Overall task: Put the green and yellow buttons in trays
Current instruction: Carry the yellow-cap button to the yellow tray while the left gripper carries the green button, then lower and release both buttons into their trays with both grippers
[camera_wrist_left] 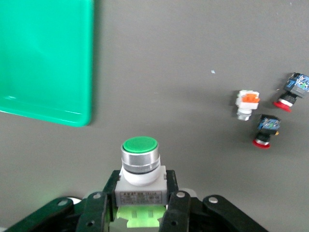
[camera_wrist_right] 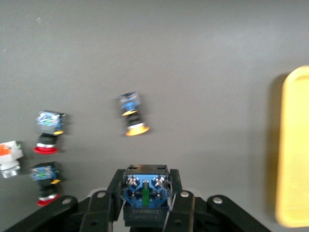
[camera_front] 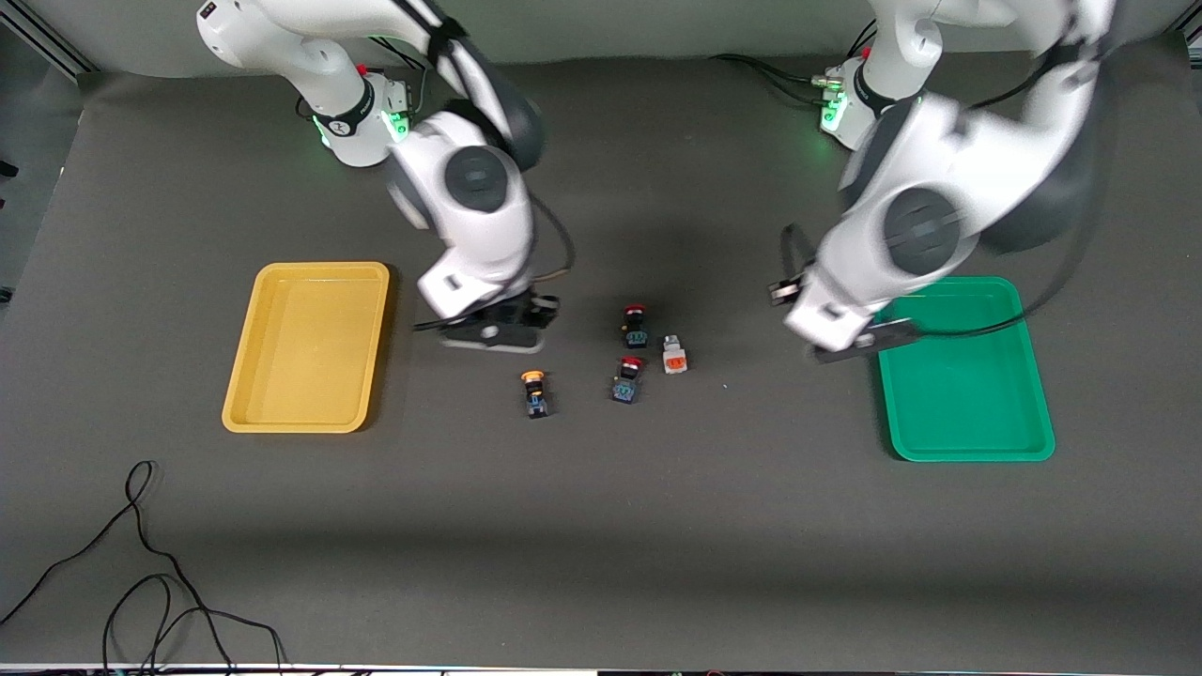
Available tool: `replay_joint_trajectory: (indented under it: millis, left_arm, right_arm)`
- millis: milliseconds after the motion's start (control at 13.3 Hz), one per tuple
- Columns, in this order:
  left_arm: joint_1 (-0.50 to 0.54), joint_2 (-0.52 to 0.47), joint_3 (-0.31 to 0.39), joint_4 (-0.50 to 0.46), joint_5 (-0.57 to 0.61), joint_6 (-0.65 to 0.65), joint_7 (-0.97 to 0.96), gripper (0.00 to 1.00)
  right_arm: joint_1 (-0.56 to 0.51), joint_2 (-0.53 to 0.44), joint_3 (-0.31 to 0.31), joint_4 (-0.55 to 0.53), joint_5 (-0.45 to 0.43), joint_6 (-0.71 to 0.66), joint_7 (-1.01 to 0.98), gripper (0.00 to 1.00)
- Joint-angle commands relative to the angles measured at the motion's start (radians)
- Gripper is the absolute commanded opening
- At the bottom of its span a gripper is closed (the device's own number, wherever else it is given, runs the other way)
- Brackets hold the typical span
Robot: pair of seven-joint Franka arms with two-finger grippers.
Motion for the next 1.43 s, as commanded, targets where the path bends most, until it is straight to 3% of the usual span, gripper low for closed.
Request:
replay_joint_trajectory:
  millis: [0, 150, 300, 451, 601, 676, 826, 1052, 1352]
  left_arm:
    - [0.175, 0.037, -0.007, 0.067, 0.059, -0.063, 0.324, 0.0]
    - [0.293, 0.047, -0.007, 0.029, 0.089, -0.005, 0.513, 0.0]
    - [0.381, 0.044, -0.007, -0.072, 0.103, 0.128, 0.657, 0.0]
    - [0.444, 0.046, -0.007, -0.178, 0.107, 0.286, 0.763, 0.0]
    - [0.482, 0.047, -0.007, -0.308, 0.127, 0.474, 0.814, 0.0]
    - [0.508, 0.049, -0.007, -0.367, 0.129, 0.557, 0.834, 0.0]
    - [0.516, 0.058, -0.005, -0.468, 0.132, 0.714, 0.857, 0.0]
    - [0.558, 0.104, -0.005, -0.579, 0.164, 0.927, 0.886, 0.0]
    - [0.579, 0.188, -0.005, -0.616, 0.166, 1.063, 0.899, 0.0]
  right_arm:
    - [-0.121, -0.068, -0.043, -0.014, 0.038, -0.083, -0.323, 0.24]
    - [-0.179, -0.121, -0.137, -0.065, 0.062, -0.088, -0.596, 0.24]
    - [-0.19, -0.136, -0.29, -0.088, 0.111, -0.086, -0.867, 0.24]
    - [-0.19, -0.132, -0.402, -0.129, 0.133, -0.055, -1.019, 0.24]
    - [-0.19, -0.145, -0.47, -0.274, 0.136, 0.093, -1.09, 0.24]
    - [-0.192, -0.145, -0.491, -0.362, 0.156, 0.209, -1.134, 0.24]
    - [-0.193, -0.125, -0.53, -0.509, 0.284, 0.398, -1.258, 0.24]
    - [-0.202, 0.002, -0.53, -0.531, 0.38, 0.497, -1.309, 0.24]
    - [-0.206, 0.122, -0.53, -0.528, 0.539, 0.546, -1.403, 0.25]
